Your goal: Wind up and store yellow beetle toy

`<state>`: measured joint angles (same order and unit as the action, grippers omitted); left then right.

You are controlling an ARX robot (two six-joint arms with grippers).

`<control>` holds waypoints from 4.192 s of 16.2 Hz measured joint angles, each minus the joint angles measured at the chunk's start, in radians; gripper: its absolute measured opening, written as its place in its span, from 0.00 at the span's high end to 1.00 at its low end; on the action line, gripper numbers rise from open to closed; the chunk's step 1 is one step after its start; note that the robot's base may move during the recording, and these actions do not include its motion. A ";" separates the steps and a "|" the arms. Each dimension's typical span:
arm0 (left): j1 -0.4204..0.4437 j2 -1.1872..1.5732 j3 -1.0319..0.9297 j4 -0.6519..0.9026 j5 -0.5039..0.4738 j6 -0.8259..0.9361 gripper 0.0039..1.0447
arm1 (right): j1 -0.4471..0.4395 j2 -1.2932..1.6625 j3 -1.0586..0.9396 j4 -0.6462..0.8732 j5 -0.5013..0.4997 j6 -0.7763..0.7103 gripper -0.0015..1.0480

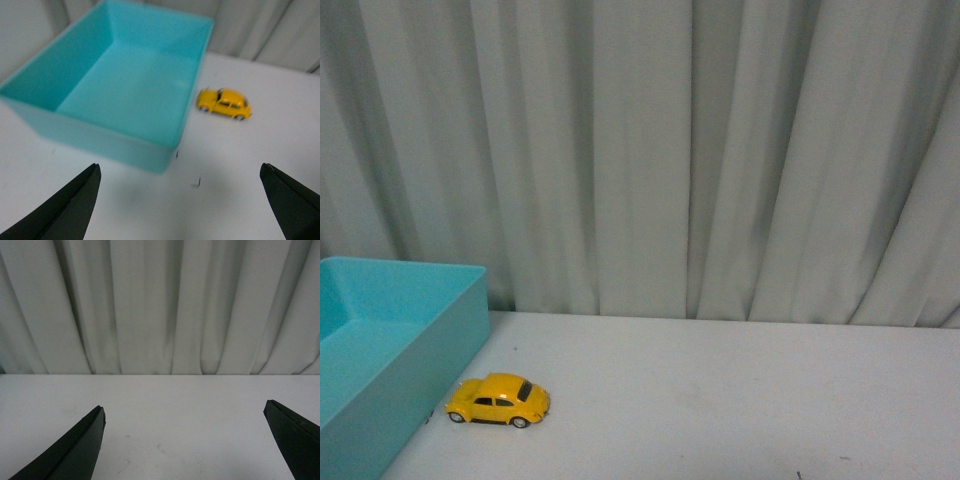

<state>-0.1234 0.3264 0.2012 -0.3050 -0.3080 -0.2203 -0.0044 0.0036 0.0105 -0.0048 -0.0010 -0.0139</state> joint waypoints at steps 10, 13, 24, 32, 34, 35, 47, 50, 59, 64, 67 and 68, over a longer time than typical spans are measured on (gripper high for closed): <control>0.097 1.143 0.665 0.479 0.055 0.339 0.06 | -0.001 0.000 0.000 0.000 0.002 0.000 0.06; 0.000 1.387 1.012 0.345 0.280 0.676 0.06 | -0.001 0.000 0.000 0.000 0.001 0.000 0.06; -0.077 1.693 1.102 -0.078 0.211 1.726 0.06 | -0.001 0.000 0.000 0.000 0.001 0.000 0.06; -0.079 1.798 1.141 -0.072 0.181 1.708 0.06 | -0.001 0.000 0.000 0.000 0.001 0.000 0.06; -0.079 1.825 1.170 -0.072 0.176 1.691 0.06 | -0.001 0.000 0.000 0.000 0.002 0.000 0.06; -0.078 1.835 1.182 -0.071 0.175 1.687 0.06 | -0.001 0.000 0.000 0.000 0.002 0.000 0.06; -0.053 1.949 1.291 -0.111 0.099 1.501 0.58 | -0.001 0.000 0.000 0.000 0.001 0.000 0.06; -0.063 1.936 1.291 -0.135 0.141 1.540 0.61 | -0.001 0.000 0.000 0.000 0.002 0.000 0.06; -0.037 1.601 1.298 -0.108 0.583 1.141 0.62 | -0.001 0.000 0.000 0.000 0.001 0.000 0.06; 0.293 1.536 1.236 -0.027 0.481 0.805 0.62 | -0.001 0.000 0.000 0.000 0.002 0.000 0.06; 0.358 1.576 1.163 0.007 0.374 0.765 0.62 | -0.001 0.000 0.000 0.000 0.001 0.000 0.06; 0.365 1.603 1.136 0.026 0.322 0.765 0.62 | -0.001 0.000 0.000 0.000 0.001 0.000 0.06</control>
<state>0.2420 1.9297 1.3369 -0.2794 0.0143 0.5449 -0.0051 0.0036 0.0105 -0.0044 0.0002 -0.0143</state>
